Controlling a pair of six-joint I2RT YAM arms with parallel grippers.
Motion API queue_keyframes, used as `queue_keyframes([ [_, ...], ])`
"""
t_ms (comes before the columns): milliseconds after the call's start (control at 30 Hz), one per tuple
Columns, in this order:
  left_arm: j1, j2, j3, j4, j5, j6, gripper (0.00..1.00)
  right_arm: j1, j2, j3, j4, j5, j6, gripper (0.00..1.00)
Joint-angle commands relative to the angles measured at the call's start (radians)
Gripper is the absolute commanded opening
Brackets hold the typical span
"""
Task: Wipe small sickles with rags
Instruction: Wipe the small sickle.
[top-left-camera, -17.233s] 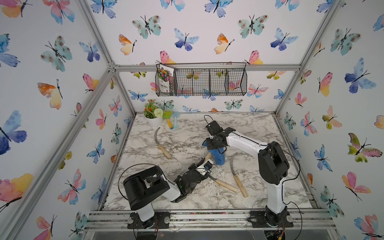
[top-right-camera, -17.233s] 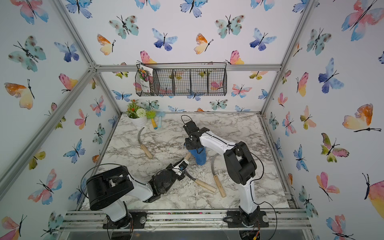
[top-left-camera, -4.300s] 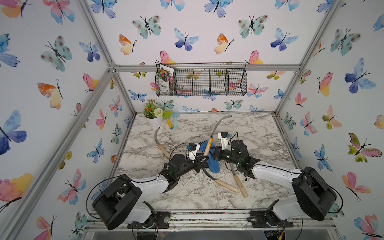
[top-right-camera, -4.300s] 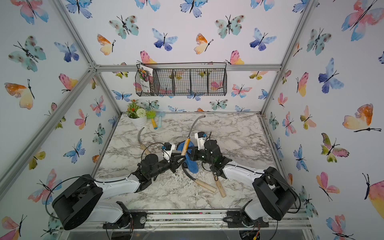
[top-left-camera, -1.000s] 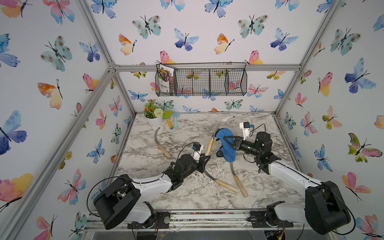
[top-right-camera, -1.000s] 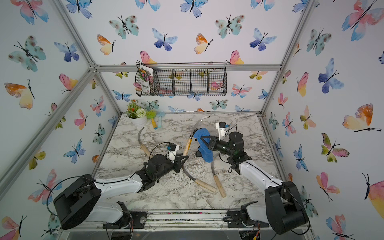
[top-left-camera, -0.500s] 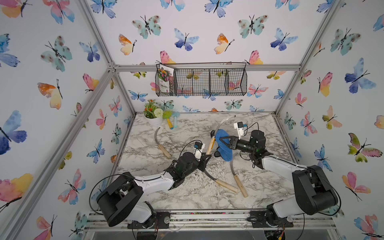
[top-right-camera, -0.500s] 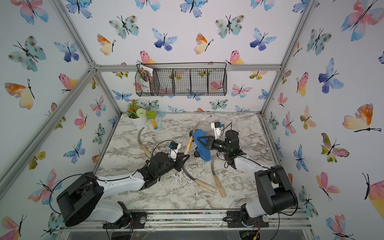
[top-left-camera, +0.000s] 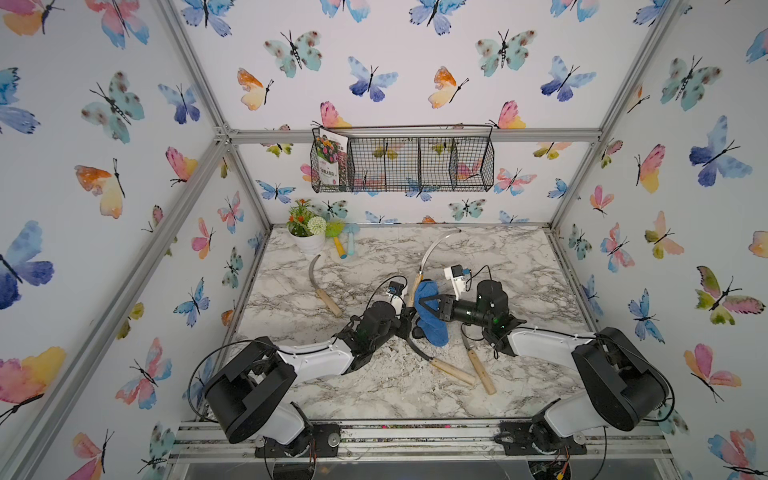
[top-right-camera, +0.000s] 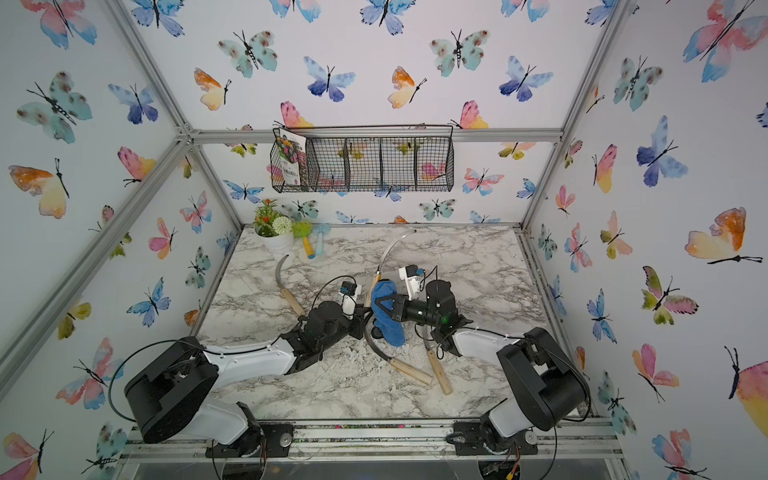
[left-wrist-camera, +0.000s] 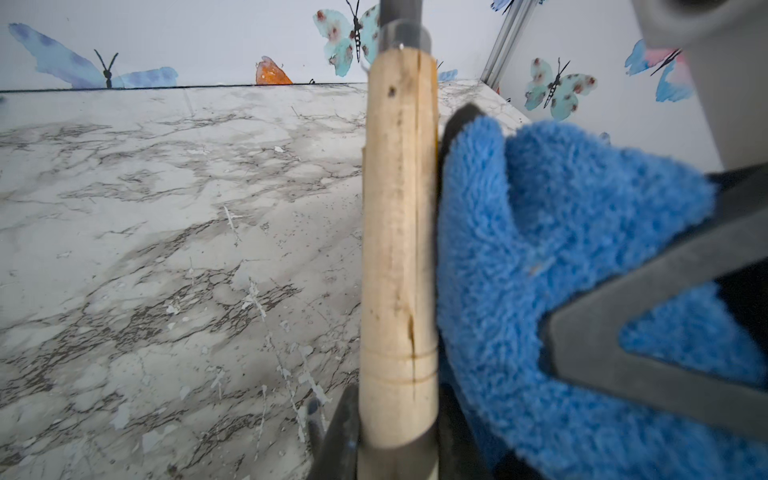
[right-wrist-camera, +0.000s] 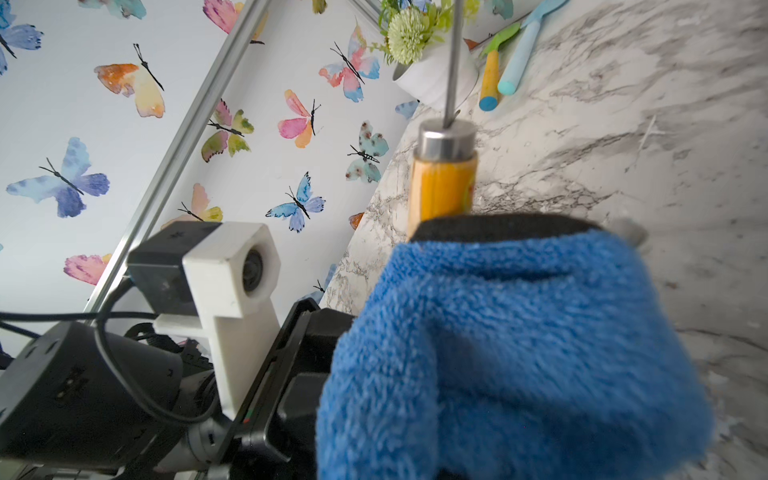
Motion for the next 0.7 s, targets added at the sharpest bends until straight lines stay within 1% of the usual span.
queue_keyframes([
  [0, -0.013, -0.009, 0.028, 0.041, 0.035, 0.016, 0.0, 0.067, 0.043, 0.009, 0.039, 0.012, 0.011, 0.03],
  [100, -0.012, -0.016, 0.021, 0.046, 0.041, 0.015, 0.0, 0.075, 0.054, 0.01, 0.04, 0.019, 0.016, 0.03],
  [267, -0.012, -0.024, 0.015, 0.051, 0.048, 0.015, 0.0, 0.064, 0.0, 0.033, -0.027, 0.08, -0.007, 0.03],
  [400, -0.012, -0.036, 0.002, 0.064, 0.072, 0.016, 0.0, 0.0, -0.042, 0.098, -0.105, 0.08, -0.031, 0.03],
  [500, -0.012, -0.054, -0.015, 0.083, 0.089, 0.021, 0.0, -0.039, -0.047, 0.175, -0.192, 0.085, -0.069, 0.03],
  [667, -0.012, -0.061, -0.022, 0.094, 0.102, 0.028, 0.0, -0.129, -0.044, 0.219, -0.202, 0.044, -0.053, 0.03],
])
